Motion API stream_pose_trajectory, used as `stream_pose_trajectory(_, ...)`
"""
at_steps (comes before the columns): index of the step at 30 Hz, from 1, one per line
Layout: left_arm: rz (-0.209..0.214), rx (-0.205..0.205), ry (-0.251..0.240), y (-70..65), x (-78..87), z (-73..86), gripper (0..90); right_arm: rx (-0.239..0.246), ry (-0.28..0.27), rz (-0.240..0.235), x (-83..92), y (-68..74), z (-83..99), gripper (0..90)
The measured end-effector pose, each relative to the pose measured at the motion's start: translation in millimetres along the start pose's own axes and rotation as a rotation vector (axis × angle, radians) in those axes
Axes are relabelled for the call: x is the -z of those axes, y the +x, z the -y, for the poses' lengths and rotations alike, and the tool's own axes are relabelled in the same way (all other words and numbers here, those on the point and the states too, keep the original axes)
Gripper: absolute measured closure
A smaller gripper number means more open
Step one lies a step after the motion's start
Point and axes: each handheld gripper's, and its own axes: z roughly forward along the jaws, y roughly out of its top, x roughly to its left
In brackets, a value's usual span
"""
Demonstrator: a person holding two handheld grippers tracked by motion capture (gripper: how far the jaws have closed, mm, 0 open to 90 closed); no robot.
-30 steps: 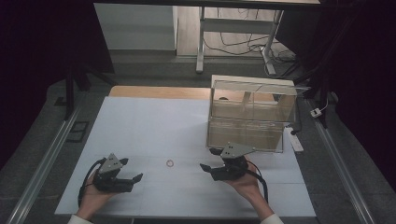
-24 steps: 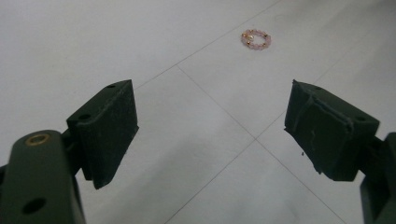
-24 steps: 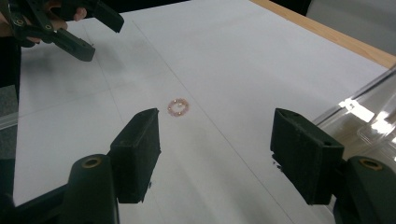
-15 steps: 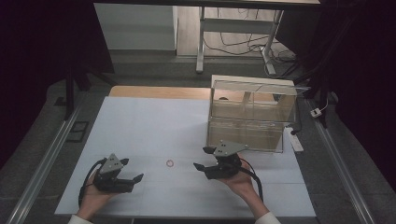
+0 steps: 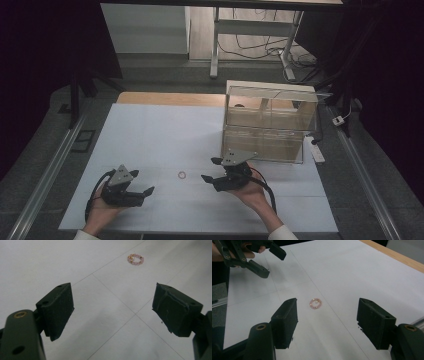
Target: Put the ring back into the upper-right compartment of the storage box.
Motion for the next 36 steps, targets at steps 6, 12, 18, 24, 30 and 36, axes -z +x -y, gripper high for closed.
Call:
stream_pose_trajectory(6, -0.001, -0.001, 0.001, -0.2, -0.1, 0.0, 17.2, 0.004, 0.022, -0.011, -9.6, 2.4, -5.1, 32.3)
stream_pose_trajectory(12, -0.001, 0.001, 0.004, 0.5, -0.4, 0.3, 17.6, 0.0, 0.045, -0.027, -23.9, 5.1, -9.9, 32.5)
stream_pose_trajectory(18, 0.001, 0.002, 0.0, 0.3, 0.5, 0.2, 17.7, 0.015, 0.075, -0.026, -41.2, 9.6, -14.0, 33.6)
stream_pose_trajectory(24, -0.001, 0.003, 0.003, 0.7, 0.3, 0.3, 17.8, 0.001, 0.102, -0.039, -53.6, 9.7, -15.8, 34.5)
stream_pose_trajectory(30, 0.0, 0.003, -0.009, -1.2, 1.5, -1.5, 17.9, -0.004, 0.109, -0.035, -69.0, 13.1, -15.1, 35.4)
stream_pose_trajectory(36, 0.007, -0.004, -0.002, -2.1, 0.7, -0.8, 17.9, -0.005, 0.149, -0.015, -85.1, 14.5, -19.3, 37.7)
